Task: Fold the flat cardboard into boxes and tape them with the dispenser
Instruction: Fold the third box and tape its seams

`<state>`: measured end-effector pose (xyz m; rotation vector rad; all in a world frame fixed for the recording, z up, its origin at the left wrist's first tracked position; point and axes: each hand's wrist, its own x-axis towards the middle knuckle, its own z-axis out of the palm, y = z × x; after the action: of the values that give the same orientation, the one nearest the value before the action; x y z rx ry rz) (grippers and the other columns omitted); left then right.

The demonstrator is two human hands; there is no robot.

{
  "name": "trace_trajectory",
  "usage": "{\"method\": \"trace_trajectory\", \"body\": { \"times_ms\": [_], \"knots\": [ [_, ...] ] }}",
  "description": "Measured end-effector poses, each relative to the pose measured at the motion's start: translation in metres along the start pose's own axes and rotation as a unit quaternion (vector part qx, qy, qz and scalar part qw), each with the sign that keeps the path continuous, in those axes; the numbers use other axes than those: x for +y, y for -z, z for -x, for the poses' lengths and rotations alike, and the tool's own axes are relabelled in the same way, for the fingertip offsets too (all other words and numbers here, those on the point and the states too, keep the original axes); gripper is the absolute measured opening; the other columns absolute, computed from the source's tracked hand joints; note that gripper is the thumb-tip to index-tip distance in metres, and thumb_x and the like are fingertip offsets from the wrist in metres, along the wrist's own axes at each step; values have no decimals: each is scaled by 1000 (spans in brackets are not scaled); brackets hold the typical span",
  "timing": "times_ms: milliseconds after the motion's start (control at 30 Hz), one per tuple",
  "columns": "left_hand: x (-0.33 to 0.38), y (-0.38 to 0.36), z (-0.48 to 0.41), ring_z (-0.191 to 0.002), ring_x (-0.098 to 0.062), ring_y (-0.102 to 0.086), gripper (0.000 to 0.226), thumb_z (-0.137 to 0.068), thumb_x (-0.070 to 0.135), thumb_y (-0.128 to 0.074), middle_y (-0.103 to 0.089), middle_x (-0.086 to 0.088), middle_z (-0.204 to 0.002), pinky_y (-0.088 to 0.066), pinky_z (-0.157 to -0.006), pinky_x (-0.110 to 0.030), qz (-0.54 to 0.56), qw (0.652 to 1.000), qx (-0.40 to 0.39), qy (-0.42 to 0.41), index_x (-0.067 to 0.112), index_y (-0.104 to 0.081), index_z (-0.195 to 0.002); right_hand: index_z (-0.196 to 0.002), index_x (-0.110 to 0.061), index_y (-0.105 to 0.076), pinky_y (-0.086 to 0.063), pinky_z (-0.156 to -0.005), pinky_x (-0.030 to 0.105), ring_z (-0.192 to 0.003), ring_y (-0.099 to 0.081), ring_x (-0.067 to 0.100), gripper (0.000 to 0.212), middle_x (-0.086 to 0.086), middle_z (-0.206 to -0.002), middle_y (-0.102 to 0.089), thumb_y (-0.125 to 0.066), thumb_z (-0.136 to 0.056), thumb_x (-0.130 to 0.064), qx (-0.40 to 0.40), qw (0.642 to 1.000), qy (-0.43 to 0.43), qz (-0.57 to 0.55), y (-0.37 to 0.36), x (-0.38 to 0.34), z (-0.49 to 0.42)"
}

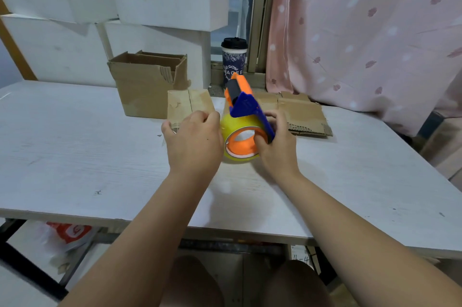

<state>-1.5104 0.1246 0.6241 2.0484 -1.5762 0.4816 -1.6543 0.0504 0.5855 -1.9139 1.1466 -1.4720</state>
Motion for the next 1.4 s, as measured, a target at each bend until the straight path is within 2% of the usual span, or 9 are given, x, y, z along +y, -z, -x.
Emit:
{"method": "trace_trajectory", "body": {
  "times_ms": [133,300,467,667,767,933,1067,1233,1400],
  "knots": [
    [1,2,0,-98,-22,-55,18,-94,23,-44,-59,0,-110,-23,-104,-53,3,1000,-4,12,21,-57,-106,-113,-44,-39,-36,-56,1,-74,-53,-15,52,-20,-83,-55,-60,-83,-7,3,1000,-11,-9,-2,4,4],
    [1,2,-1,-97,-22,-56,19,-95,24,-43,-59,-1,-111,-23,-105,-53,3,1000,-8,13,21,-56,-108,-123,-23,-54,-40,-83,10,-104,-51,-6,44,-5,-119,-59,-68,-82,-16,-9,1000,16,18,2,4,4],
    [0,1,1,-97,-23,-56,20,-95,24,-44,-59,-1,-112,-22,-106,-53,7,1000,-5,11,19,-57,-109,-108,-25,-47,-34,-59,1,-77,-54,-8,33,-22,-86,-54,-64,-84,-10,21,1000,-15,13,-1,8,4],
    [-3,3,1,-91,-25,-57,17,-94,22,-45,-60,0,-111,-20,-107,-51,24,1000,1,17,18,-59,-104,-146,-29,-25,-41,-70,4,-86,-55,-14,71,-36,-99,-50,-63,-87,-15,20,998,-49,-29,-8,9,10],
    [-4,3,2,-93,-25,-58,18,-94,23,-47,-61,-1,-113,-19,-107,-50,36,999,5,17,18,-60,-105,-146,-26,-30,-34,-74,-6,-90,-49,-14,74,-23,-112,-54,-66,-83,-11,21,1000,-3,-5,-7,8,11],
    [-5,1,4,-91,-25,-58,17,-94,24,-47,-61,-1,-112,-20,-107,-50,32,999,23,10,17,-60,-103,-141,-17,-42,-32,-71,-3,-87,-46,-22,71,-11,-110,-57,-56,-75,2,24,998,56,31,-1,2,1],
    [-6,1,4,-86,-25,-59,19,-95,28,-45,-62,0,-112,-21,-107,-48,31,999,26,11,18,-60,-101,-142,-16,-41,-32,-72,0,-81,-45,-4,76,-10,-105,-54,-53,-69,1,5,990,122,68,10,-7,-15],
    [-6,2,2,-86,-23,-58,17,-92,31,-48,-61,2,-110,-21,-109,-45,47,998,21,27,21,-60,-99,-148,-26,-32,-36,-72,24,-85,-48,23,86,11,-99,-56,-52,-68,0,-68,967,181,166,30,-11,-25],
    [-7,2,0,-81,-23,-57,15,-92,30,-48,-61,2,-106,-20,-109,-44,46,999,16,21,22,-59,-98,-146,-40,-22,-36,-73,24,-91,-48,22,93,10,-108,-54,-58,-72,4,-135,940,190,248,47,-4,-24]
  ]
}}
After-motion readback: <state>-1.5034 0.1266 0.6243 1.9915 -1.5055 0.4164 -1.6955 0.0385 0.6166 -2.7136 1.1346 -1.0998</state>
